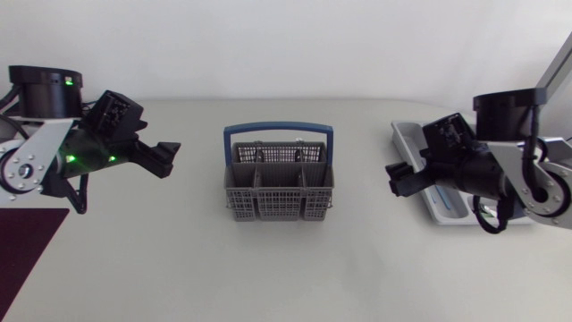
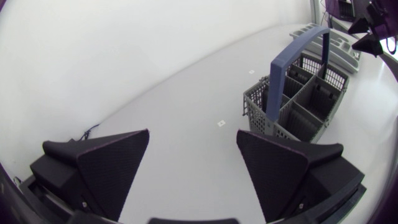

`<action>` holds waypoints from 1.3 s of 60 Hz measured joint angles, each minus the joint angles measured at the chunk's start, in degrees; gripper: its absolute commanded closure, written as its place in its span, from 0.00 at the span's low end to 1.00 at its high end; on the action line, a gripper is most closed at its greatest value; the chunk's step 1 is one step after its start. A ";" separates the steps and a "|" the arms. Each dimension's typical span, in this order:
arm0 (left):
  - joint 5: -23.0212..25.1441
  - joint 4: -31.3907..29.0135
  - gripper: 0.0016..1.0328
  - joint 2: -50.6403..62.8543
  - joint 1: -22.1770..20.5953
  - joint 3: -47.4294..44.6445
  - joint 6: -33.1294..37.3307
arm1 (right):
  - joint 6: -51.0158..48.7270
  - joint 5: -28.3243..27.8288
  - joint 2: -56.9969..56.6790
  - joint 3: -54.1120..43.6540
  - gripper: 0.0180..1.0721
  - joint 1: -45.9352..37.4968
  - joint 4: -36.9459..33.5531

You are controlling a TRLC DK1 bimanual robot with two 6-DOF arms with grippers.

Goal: Unload the cutlery basket into the drawer organizer.

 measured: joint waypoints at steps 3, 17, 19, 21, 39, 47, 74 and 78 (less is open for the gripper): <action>0.02 0.00 0.05 -2.16 0.17 -0.90 -0.85 | -0.33 0.00 -2.03 -0.96 0.05 -1.14 0.00; 0.00 -0.52 0.05 -11.37 1.22 -4.55 -4.39 | -1.18 0.04 -12.22 -5.22 0.05 -5.55 -0.15; 0.02 -0.55 0.05 -12.48 1.22 -5.16 -4.59 | -1.20 0.02 -13.62 -5.86 0.05 -5.95 -0.20; 0.02 -0.74 0.05 -13.46 1.22 -5.73 -4.90 | -1.22 0.02 -14.99 -6.38 0.05 -6.36 -0.48; 0.09 -1.31 0.05 -22.60 2.80 -9.57 -6.75 | -2.08 0.17 -26.64 -11.34 0.05 -9.44 -1.55; 0.50 -1.31 0.05 -27.30 2.80 -11.85 -7.13 | -2.78 0.17 -30.95 -13.75 0.05 -10.12 -1.73; 0.66 4.26 0.05 -44.44 3.58 -23.41 -10.01 | -1.92 0.17 -42.66 -20.52 0.05 -10.82 -2.51; 0.55 4.13 0.05 -46.38 3.91 -25.24 -11.08 | -0.85 0.15 -44.44 -21.73 0.05 -10.82 -2.25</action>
